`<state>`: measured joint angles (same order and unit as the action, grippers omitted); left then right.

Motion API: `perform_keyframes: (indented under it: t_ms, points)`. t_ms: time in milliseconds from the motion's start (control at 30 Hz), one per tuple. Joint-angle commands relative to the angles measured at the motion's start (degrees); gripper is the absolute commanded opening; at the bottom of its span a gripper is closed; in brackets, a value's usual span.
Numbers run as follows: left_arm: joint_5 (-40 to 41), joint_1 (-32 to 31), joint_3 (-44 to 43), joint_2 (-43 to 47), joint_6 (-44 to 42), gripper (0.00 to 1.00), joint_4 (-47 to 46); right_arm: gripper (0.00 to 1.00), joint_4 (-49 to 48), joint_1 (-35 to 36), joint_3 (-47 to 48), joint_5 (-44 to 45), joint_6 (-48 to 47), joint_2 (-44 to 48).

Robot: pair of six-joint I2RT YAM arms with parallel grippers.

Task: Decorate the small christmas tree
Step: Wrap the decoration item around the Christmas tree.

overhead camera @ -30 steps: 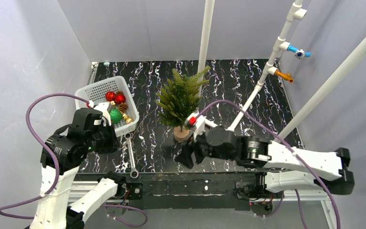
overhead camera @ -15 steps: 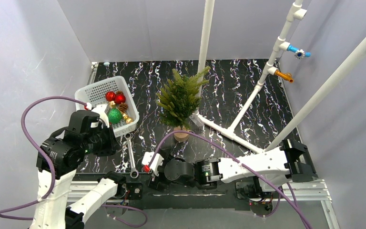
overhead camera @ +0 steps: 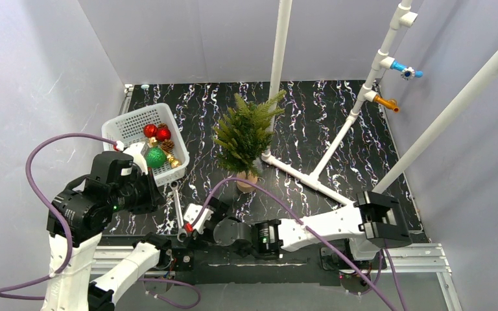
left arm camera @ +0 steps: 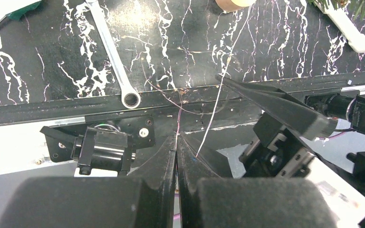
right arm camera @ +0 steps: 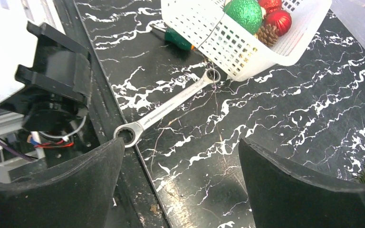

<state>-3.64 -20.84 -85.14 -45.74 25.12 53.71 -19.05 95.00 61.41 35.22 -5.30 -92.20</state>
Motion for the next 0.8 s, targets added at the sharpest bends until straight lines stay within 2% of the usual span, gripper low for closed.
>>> perform_keyframes:
  t_ms: [0, 267, 567, 667, 767]
  points:
    - [-1.4, -0.2, -0.2, 0.0, 0.1, 0.00, 3.7, 0.98, -5.2, -0.6, 3.9, 4.6, -0.6, -2.3]
    - [-1.6, -0.2, -1.1, 0.1, 0.0, 0.00, 4.1, 0.96, -6.1, -3.8, 7.7, 2.8, 1.3, -6.1]
    - [-1.8, -0.2, -1.2, 0.6, 0.2, 0.00, 4.5, 0.91, -11.2, -6.5, 11.7, -1.8, 0.6, -11.2]
    - [-1.8, -0.2, -1.2, 0.7, 0.3, 0.00, 4.5, 0.87, -11.6, -6.6, 13.4, -2.1, 0.2, -13.0]
    - [-1.9, -0.2, -1.2, 0.9, 0.3, 0.00, 4.4, 0.80, -13.6, -6.8, 13.1, -1.9, 0.4, -13.1]
